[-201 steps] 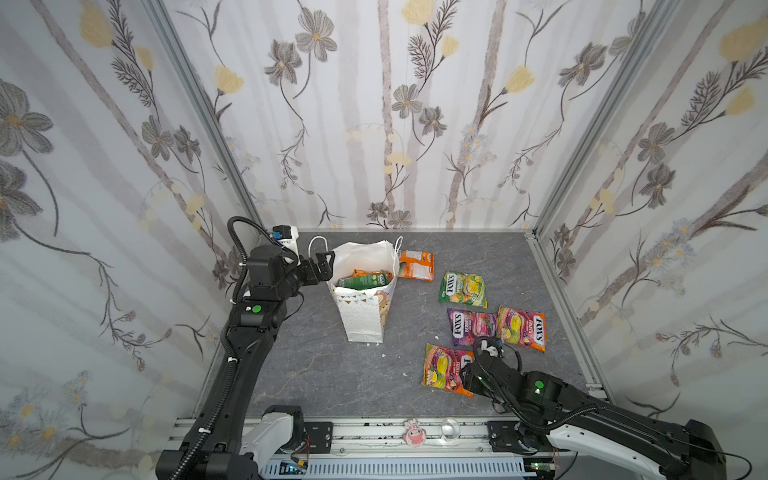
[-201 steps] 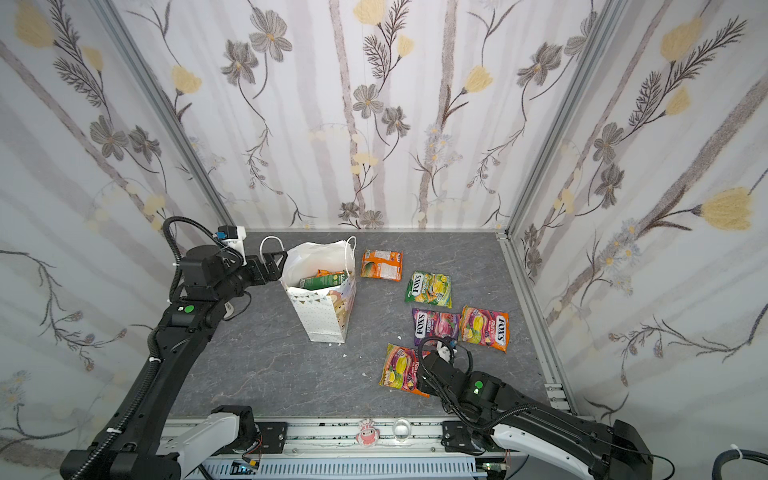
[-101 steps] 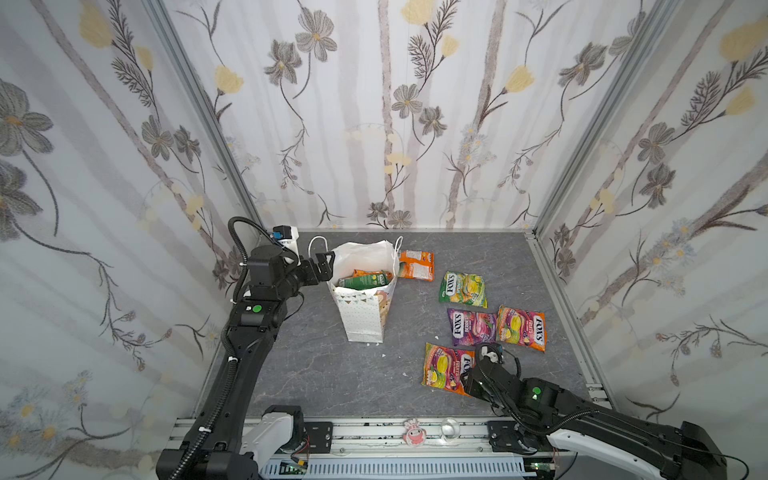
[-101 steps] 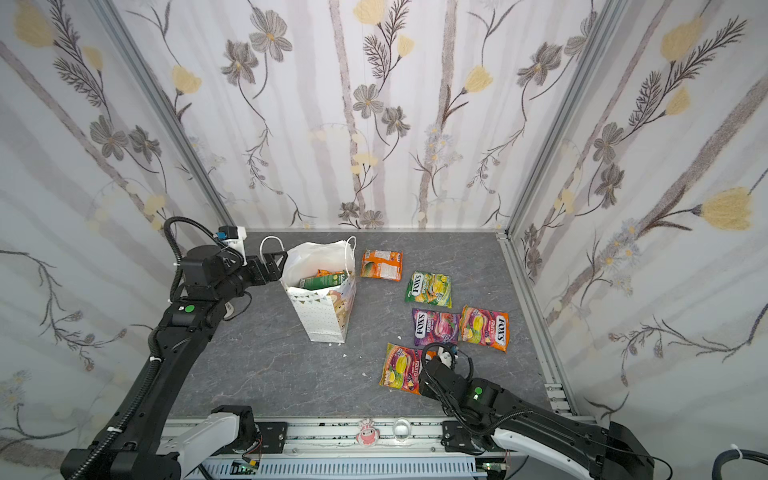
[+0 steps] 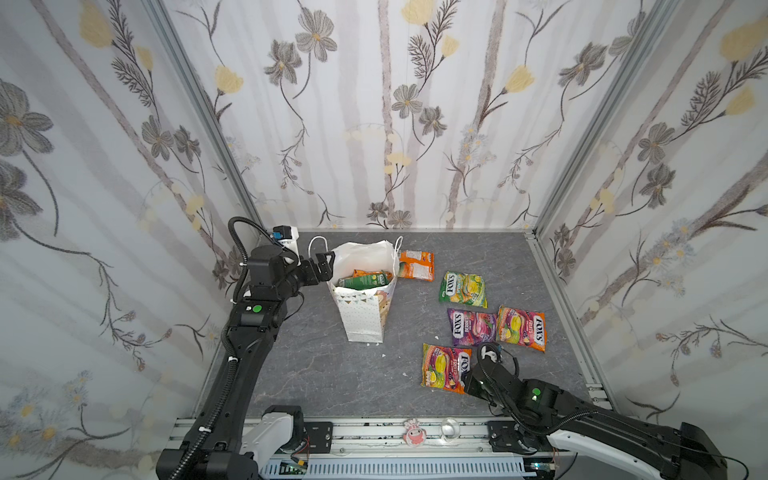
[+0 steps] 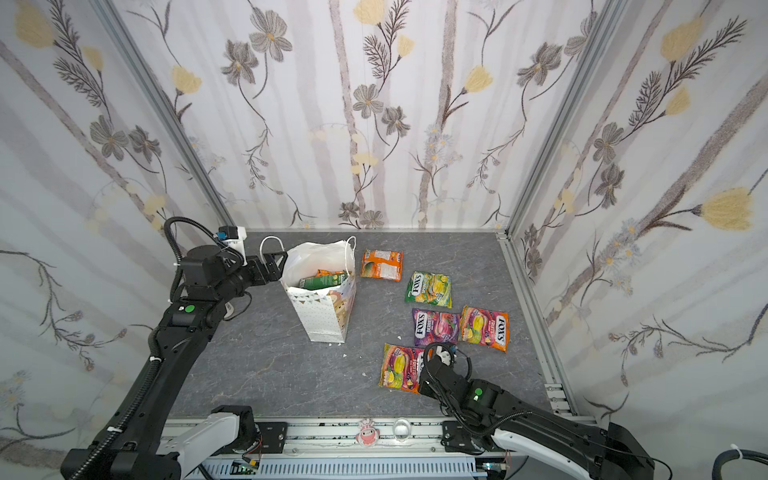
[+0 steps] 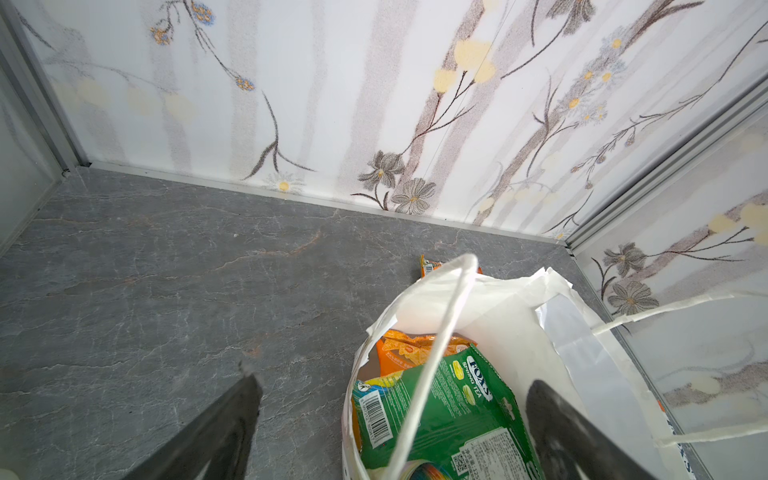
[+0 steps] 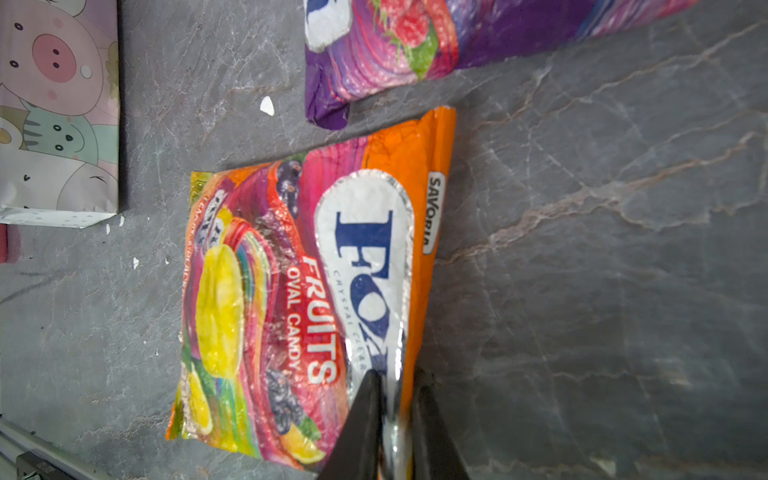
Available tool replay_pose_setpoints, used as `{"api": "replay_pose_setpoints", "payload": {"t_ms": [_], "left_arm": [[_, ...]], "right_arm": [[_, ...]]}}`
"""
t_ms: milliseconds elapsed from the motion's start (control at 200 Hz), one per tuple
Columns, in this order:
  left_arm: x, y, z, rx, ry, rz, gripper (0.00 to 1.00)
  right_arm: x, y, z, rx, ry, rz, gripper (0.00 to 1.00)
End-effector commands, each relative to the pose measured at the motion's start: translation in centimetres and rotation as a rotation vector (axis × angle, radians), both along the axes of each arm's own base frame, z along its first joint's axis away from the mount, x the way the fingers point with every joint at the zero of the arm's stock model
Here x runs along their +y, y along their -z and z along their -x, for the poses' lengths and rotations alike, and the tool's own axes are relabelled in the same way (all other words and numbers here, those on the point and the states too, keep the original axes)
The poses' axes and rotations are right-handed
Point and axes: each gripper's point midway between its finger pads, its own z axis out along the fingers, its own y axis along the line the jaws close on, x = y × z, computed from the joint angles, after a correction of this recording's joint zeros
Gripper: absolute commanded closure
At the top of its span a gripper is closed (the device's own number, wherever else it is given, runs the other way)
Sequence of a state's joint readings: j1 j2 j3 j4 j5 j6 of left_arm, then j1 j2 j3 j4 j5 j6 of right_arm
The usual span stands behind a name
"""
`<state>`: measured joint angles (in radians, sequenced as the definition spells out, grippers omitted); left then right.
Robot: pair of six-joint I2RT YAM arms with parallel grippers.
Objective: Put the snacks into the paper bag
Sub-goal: 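Lift the fruits pack with the right gripper and carry it toward the bag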
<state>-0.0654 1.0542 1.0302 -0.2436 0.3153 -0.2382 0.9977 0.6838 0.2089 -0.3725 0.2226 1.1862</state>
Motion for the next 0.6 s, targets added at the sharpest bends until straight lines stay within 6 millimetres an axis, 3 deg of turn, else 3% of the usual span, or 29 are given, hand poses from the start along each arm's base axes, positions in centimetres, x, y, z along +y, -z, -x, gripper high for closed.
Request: {"api": "replay_pose_setpoints", "payload": {"t_ms": [0, 265, 594], "left_arm": [[0.0, -0.7, -0.1, -0.029, -0.001, -0.002, 0.00], [0.1, -1.0, 0.0, -0.036, -0.004, -0.004, 0.00], [0.3, -1.2, 0.1, -0.044, -0.015, -0.014, 0.00]], "right_arm": [[0.6, -1.2, -0.5, -0.024, -0.018, 0.000, 0.90], [2.1, -4.9, -1.8, -0.089, -0.070, 0.017, 1.00], [5.3, -10.6, -3.5, -0.208, -0.179, -0.022, 1.00]]}}
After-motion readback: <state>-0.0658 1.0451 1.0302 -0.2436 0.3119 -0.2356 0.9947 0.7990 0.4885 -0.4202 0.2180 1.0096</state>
